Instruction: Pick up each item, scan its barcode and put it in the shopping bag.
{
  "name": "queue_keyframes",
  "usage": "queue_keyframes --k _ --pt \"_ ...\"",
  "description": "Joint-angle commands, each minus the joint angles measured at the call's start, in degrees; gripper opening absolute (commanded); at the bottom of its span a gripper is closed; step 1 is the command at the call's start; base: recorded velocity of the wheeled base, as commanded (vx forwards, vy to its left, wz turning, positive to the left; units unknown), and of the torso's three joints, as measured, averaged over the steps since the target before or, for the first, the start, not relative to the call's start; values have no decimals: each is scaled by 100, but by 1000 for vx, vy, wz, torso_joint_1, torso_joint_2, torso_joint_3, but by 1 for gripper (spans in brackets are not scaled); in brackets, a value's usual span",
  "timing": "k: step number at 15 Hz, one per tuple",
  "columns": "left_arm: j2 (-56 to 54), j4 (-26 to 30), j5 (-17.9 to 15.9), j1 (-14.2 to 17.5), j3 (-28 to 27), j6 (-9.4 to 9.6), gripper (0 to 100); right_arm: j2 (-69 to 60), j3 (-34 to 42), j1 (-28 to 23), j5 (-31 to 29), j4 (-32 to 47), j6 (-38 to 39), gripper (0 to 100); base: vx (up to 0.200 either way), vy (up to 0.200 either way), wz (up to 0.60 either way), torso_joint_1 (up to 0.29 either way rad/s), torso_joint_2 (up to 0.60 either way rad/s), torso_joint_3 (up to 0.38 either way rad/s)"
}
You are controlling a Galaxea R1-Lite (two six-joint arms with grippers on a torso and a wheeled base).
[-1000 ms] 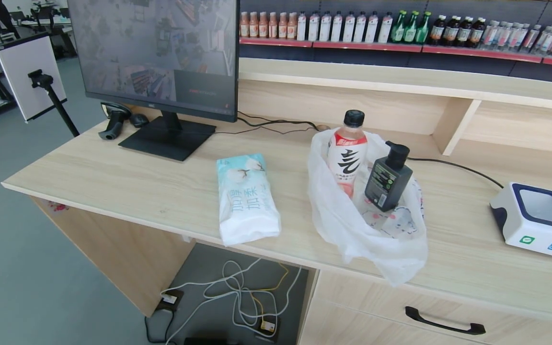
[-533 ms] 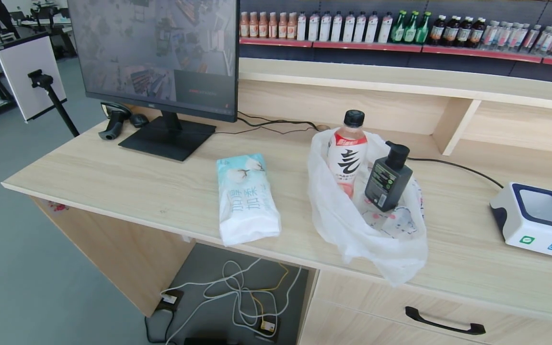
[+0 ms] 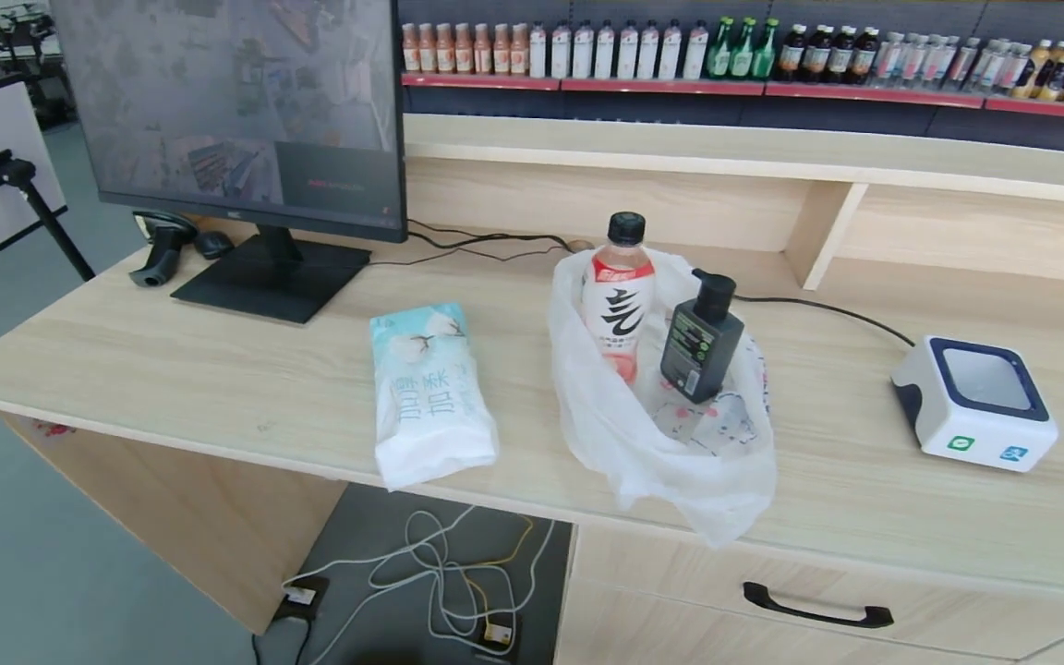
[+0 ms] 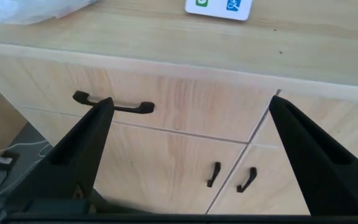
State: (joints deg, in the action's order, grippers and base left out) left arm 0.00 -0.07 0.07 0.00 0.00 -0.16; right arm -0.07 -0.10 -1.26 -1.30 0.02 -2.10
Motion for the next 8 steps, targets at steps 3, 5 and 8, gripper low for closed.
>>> queue_keyframes --k 3,5,8 --pt "0 -1 1 0 0 -2 100 7 1 3 -1 -2 34 100 0 -67 -600 2 5 1" --pt "0 -1 1 0 0 -2 100 7 1 3 -1 -2 60 100 0 -200 0 -2 10 0" --pt "0 -1 1 0 0 -11 100 7 1 3 -1 -2 69 100 0 -200 0 6 1 -2"
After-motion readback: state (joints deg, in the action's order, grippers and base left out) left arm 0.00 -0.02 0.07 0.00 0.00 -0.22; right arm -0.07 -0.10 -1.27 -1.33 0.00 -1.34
